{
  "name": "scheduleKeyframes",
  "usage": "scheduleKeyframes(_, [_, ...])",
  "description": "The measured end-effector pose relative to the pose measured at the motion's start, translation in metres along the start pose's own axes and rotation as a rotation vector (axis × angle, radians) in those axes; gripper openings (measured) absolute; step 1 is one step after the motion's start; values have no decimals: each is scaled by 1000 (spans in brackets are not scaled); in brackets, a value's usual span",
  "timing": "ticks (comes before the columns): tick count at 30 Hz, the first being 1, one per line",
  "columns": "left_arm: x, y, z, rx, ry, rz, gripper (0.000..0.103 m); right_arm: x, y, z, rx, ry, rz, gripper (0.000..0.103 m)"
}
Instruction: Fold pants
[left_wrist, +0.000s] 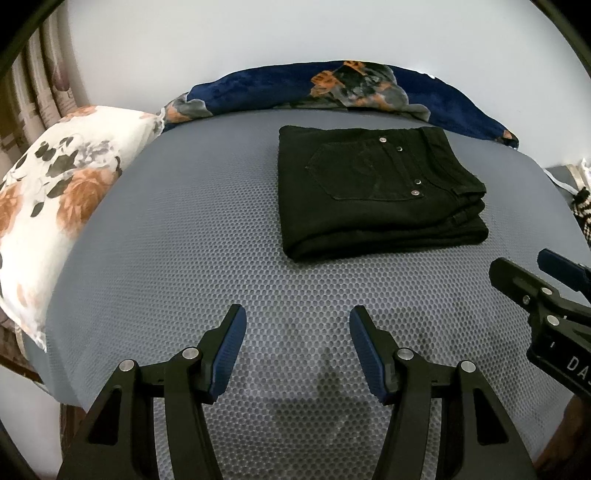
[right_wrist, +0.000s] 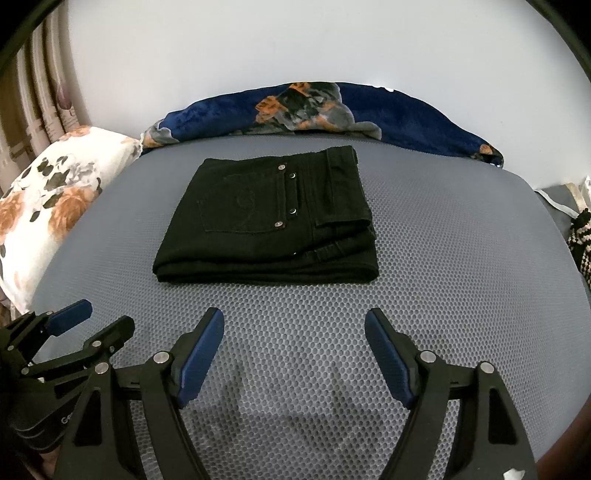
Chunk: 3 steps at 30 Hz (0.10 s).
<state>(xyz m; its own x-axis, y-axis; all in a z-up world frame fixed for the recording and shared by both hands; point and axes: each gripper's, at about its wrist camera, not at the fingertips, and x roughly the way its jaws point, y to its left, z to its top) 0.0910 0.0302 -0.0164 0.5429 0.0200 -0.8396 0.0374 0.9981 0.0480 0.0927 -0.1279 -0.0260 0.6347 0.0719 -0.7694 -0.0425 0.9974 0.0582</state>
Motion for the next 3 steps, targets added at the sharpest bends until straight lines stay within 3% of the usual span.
scheduleKeyframes(3, [0,0,0,1,4,-6,59,0,-1,0,3,0,0,77])
